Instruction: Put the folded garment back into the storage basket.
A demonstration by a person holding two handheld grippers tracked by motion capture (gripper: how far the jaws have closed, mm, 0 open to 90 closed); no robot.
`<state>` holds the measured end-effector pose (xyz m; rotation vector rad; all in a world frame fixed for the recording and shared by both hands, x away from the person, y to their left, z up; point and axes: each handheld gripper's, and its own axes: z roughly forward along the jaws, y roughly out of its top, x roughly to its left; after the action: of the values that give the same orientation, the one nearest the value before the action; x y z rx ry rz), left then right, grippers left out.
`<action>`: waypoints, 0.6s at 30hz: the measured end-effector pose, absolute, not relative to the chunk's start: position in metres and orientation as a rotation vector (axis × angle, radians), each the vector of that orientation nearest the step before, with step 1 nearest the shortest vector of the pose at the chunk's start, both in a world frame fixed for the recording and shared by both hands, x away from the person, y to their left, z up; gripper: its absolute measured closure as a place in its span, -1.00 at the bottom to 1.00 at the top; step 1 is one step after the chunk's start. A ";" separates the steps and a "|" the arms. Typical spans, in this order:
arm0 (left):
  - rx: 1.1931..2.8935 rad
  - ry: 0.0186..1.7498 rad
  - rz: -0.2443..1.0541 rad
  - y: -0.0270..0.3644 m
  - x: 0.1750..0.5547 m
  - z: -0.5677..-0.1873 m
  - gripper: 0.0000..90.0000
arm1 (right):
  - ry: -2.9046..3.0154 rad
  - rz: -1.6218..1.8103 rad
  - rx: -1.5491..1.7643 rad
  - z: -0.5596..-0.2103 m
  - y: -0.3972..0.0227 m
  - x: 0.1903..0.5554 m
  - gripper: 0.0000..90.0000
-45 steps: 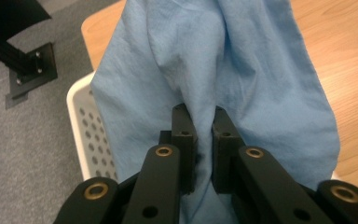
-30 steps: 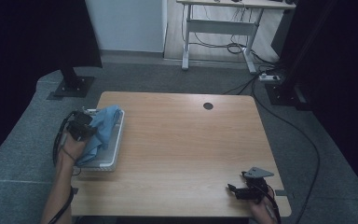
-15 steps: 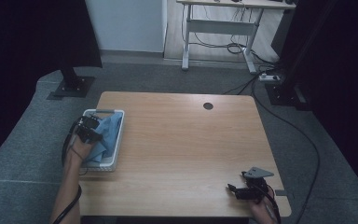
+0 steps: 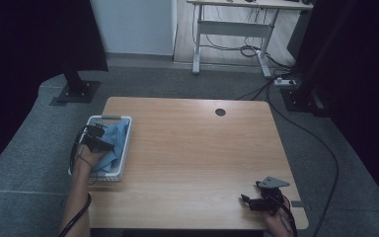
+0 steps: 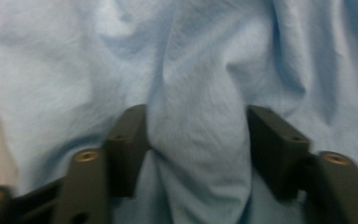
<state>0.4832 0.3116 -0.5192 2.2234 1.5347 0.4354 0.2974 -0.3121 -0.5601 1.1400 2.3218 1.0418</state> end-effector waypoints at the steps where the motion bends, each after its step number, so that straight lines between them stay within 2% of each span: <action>1: 2.204 1.545 0.443 0.310 0.484 -0.521 -0.36 | 2.322 1.042 1.140 -0.560 -0.312 0.297 -0.68; 3: 2.171 1.567 0.446 0.308 0.486 -0.524 -0.54 | 2.322 1.041 1.139 -0.560 -0.312 0.297 -0.68; 7: 2.152 1.574 0.445 0.304 0.488 -0.528 -0.73 | 2.322 1.042 1.140 -0.560 -0.312 0.298 -0.68; 10: 2.151 1.580 0.452 0.298 0.491 -0.532 -0.97 | 2.323 1.042 1.138 -0.560 -0.312 0.298 -0.68; 18: 2.140 1.595 0.450 0.296 0.492 -0.532 -1.00 | 2.322 1.044 1.139 -0.560 -0.312 0.298 -0.68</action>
<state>0.4922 0.2959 -0.5324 2.1398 1.5950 0.4499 0.2982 -0.3118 -0.5602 1.1389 2.3225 1.0441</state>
